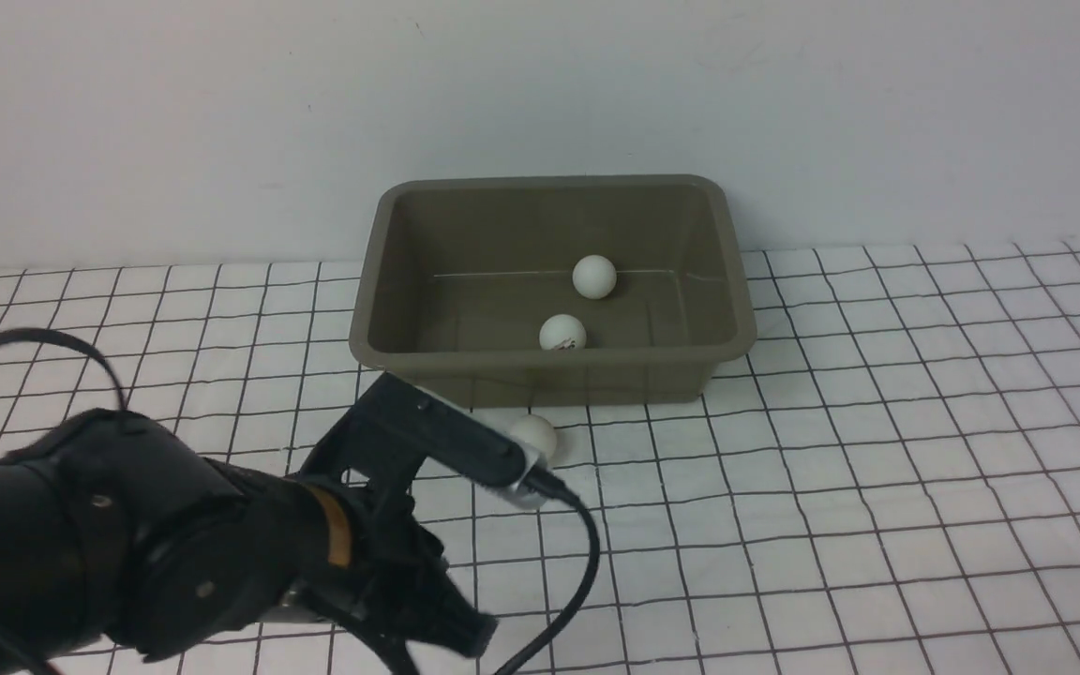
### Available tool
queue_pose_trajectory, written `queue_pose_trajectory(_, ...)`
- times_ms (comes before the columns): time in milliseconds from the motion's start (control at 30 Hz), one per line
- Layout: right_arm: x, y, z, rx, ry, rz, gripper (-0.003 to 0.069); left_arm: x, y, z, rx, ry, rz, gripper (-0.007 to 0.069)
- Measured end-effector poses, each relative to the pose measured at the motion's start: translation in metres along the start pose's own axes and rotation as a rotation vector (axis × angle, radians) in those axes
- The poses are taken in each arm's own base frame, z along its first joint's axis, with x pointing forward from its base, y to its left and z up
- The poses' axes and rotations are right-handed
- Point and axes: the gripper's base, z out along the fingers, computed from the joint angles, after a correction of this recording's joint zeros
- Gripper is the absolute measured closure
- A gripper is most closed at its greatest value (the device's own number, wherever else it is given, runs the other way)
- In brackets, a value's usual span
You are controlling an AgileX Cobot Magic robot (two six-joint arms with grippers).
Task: Put the table tennis balls into the box on the white checkered tablecloth.
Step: 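Reach for and grasp a ping pong ball on the table beside the basket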
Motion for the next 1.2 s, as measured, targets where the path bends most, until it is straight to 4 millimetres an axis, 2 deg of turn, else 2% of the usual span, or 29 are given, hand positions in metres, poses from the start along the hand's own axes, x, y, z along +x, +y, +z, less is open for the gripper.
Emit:
queue_pose_trajectory(33,0.0,0.0,0.0,0.0,0.0,0.0,0.0673,-0.001,-0.001,0.0,0.003,-0.01,-0.02,0.0629)
queue_pose_trajectory(167,0.0,0.0,0.0,0.0,0.0,0.0,0.0673,-0.016,-0.006,0.024,0.019,-0.124,-0.227,0.0629)
queue_pose_trajectory(233,0.0,0.0,0.0,0.0,0.0,0.0,0.0673,-0.021,-0.006,0.035,0.011,-0.124,-0.266,0.0629)
queue_pose_trajectory(367,0.0,0.0,0.0,0.0,0.0,0.0,0.0673,-0.035,-0.007,0.056,-0.016,-0.12,-0.25,0.0629)
queue_pose_trajectory(467,0.0,0.0,0.0,0.0,0.0,0.0,0.0673,-0.045,-0.008,0.059,-0.027,-0.14,-0.198,0.0622)
queue_pose_trajectory(600,0.0,0.0,0.0,0.0,0.0,0.0,0.0673,-0.053,-0.007,0.057,-0.044,-0.169,-0.112,0.0566)
queue_pose_trajectory(700,0.0,0.0,0.0,0.0,0.0,0.0,0.0673,-0.056,-0.007,0.056,-0.051,-0.184,-0.054,0.0481)
queue_pose_trajectory(733,0.0,0.0,0.0,0.0,0.0,0.0,0.0673,-0.056,-0.007,0.056,-0.054,-0.187,-0.031,0.0421)
queue_pose_trajectory(833,0.0,0.0,0.0,0.0,-0.001,0.0,0.0673,-0.055,-0.007,0.059,-0.06,-0.182,0.001,0.0314)
queue_pose_trajectory(967,0.0,0.0,0.0,0.0,-0.001,0.0,0.0673,-0.053,-0.005,0.071,-0.055,-0.164,0.017,0.013)
queue_pose_trajectory(1067,0.0,0.0,0.0,0.0,-0.001,0.0,0.0673,-0.055,-0.002,0.082,-0.061,-0.147,-0.006,0.0064)
queue_pose_trajectory(1200,0.0,0.0,0.0,0.0,-0.001,0.0,0.0673,-0.057,0.0,0.095,-0.068,-0.13,-0.02,0.005)
